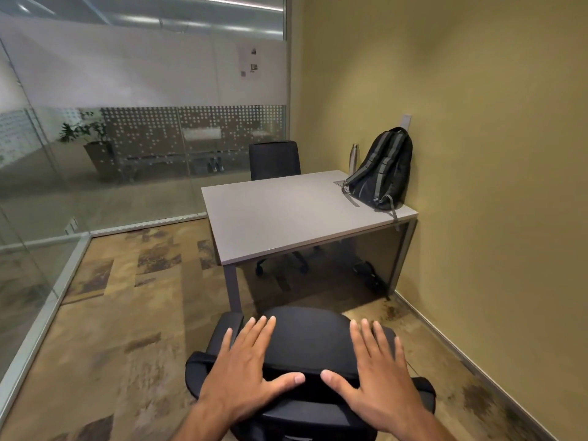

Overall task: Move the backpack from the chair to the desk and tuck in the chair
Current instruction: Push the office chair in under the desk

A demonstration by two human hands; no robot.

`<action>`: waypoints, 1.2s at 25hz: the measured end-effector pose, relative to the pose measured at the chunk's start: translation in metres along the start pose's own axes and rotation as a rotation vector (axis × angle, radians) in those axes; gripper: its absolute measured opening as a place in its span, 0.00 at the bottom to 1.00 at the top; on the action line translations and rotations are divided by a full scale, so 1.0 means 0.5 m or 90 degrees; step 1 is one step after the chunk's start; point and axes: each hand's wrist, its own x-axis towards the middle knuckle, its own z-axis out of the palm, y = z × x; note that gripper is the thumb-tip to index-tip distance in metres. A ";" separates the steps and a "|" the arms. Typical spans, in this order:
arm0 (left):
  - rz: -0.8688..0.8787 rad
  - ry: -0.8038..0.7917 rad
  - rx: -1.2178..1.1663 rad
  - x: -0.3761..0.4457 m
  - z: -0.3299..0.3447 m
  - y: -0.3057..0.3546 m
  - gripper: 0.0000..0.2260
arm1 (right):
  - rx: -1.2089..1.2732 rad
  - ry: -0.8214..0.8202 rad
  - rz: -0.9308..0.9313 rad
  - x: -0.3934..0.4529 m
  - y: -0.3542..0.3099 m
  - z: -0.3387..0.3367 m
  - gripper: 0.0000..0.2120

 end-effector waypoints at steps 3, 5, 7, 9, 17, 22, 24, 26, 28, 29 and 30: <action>0.022 0.032 -0.019 0.006 0.000 0.004 0.55 | 0.011 -0.011 0.009 0.004 0.005 -0.003 0.62; 0.031 0.053 -0.024 0.012 0.005 0.004 0.55 | 0.019 -0.017 0.011 0.006 0.012 -0.004 0.63; 0.040 0.069 -0.023 0.023 0.009 0.010 0.55 | 0.018 -0.026 0.009 0.008 0.017 -0.001 0.63; 0.064 0.074 -0.015 0.052 0.012 0.029 0.54 | 0.008 -0.044 0.014 0.012 0.026 0.003 0.61; 0.052 0.070 -0.023 0.100 0.058 0.101 0.53 | -0.002 -0.046 0.016 0.035 0.096 -0.019 0.59; 0.038 0.059 0.002 0.094 0.052 0.103 0.55 | 0.011 -0.034 -0.006 0.031 0.095 -0.011 0.56; 0.040 0.051 0.023 0.085 0.049 0.101 0.56 | 0.011 -0.024 -0.005 0.027 0.089 -0.007 0.57; 0.039 0.041 0.040 0.077 0.045 0.104 0.56 | 0.008 -0.011 -0.007 0.021 0.087 -0.004 0.58; 0.041 0.037 0.054 0.067 0.038 0.107 0.56 | 0.011 -0.001 -0.010 0.019 0.086 -0.008 0.60; 0.039 0.038 0.056 0.060 0.035 0.107 0.56 | 0.011 0.003 -0.013 0.018 0.085 -0.012 0.61; 0.032 0.042 0.053 0.051 0.032 0.105 0.56 | 0.010 0.009 -0.019 0.017 0.083 -0.016 0.61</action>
